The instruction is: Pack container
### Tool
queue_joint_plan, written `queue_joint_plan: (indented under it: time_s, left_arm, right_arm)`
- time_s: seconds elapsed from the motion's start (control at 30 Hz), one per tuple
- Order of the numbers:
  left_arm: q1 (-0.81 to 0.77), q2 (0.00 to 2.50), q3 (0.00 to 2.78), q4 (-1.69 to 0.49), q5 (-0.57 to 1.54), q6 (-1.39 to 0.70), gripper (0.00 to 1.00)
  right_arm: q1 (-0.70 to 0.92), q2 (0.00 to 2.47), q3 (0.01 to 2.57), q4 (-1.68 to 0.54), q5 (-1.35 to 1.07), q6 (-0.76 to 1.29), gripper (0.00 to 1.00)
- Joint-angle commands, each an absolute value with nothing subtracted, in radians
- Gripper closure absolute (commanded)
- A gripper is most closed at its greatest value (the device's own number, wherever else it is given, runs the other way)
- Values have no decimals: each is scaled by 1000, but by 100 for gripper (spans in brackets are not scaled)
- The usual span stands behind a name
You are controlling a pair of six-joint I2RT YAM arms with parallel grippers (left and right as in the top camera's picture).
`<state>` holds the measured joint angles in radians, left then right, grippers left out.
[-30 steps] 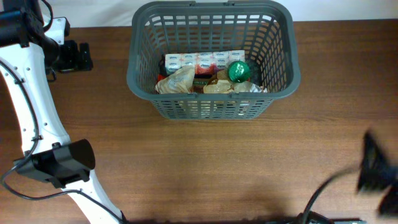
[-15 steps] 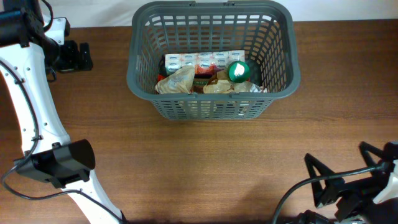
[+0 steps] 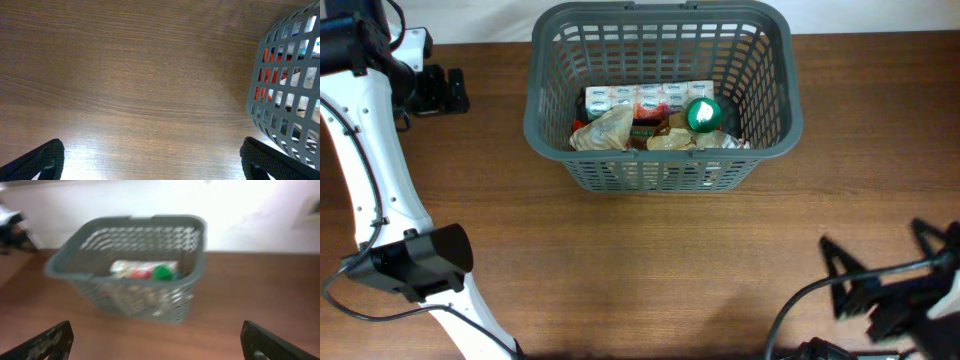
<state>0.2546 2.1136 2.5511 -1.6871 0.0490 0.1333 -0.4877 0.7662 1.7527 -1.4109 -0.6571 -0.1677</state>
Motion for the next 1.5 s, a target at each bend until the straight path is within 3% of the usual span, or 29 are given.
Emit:
queue_joint_plan:
  time_s: [0.0, 0.17, 0.3, 0.5, 0.73, 1.47]
  left_arm:
    - [258, 2117, 2547, -1687, 56, 124, 1]
    - [258, 2117, 2547, -1687, 56, 125, 1]
    - [258, 2117, 2547, -1687, 56, 125, 1]
    - [258, 2117, 2547, -1687, 56, 124, 1]
    - [258, 2117, 2547, -1687, 56, 125, 1]
    - [258, 2117, 2547, -1687, 56, 124, 1]
  right_arm:
    - [-418, 745, 1676, -1281, -456, -180, 1]
    - [-192, 590, 1385, -979, -258, -180, 1]
    - [-101, 443, 1097, -844, -191, -180, 1]
    - [-79, 242, 663, -822, -190, -179, 1]
    - [-78, 30, 353, -795, -270, -176, 1]
    - [-17, 4, 171, -707, -172, -210, 2]
